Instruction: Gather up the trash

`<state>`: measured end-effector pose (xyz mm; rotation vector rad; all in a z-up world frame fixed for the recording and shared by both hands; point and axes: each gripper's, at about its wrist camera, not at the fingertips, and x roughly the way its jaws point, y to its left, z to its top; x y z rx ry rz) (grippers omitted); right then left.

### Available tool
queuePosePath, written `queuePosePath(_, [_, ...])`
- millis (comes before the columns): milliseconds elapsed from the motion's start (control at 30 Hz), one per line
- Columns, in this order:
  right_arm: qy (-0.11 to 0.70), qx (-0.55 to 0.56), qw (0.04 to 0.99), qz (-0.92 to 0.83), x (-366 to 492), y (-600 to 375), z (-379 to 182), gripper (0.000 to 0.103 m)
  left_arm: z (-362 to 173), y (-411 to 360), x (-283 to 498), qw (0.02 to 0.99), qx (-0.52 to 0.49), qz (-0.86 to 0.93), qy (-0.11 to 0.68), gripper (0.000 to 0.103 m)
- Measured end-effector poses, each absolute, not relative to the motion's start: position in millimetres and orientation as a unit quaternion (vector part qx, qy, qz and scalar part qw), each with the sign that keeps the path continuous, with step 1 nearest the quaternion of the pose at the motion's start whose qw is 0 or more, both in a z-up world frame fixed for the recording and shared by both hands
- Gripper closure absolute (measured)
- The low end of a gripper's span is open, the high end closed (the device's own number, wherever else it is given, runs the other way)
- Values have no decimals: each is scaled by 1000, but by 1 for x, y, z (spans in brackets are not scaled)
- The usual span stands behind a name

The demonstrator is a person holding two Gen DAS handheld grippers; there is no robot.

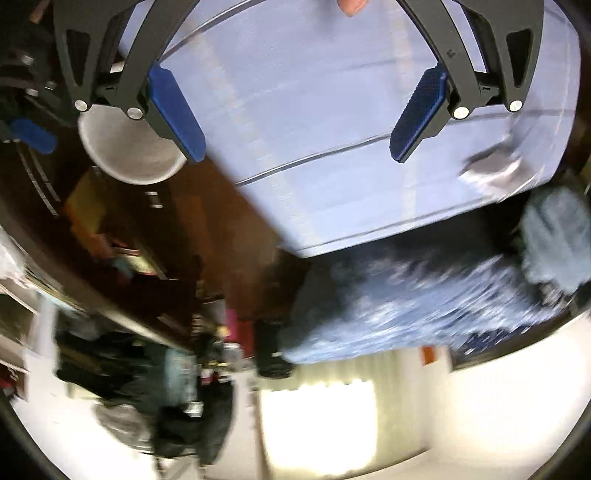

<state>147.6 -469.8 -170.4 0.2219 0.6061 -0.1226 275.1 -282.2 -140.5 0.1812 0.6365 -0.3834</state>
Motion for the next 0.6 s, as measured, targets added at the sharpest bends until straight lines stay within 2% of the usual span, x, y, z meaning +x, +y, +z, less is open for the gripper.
queuePosePath(367, [318, 33, 945, 71, 179, -341, -153, 29, -153, -107, 319, 943, 61, -45, 323, 4])
queuePosePath(600, [334, 2, 935, 120, 211, -277, -148, 29, -182, -50, 376, 930, 53, -66, 359, 4])
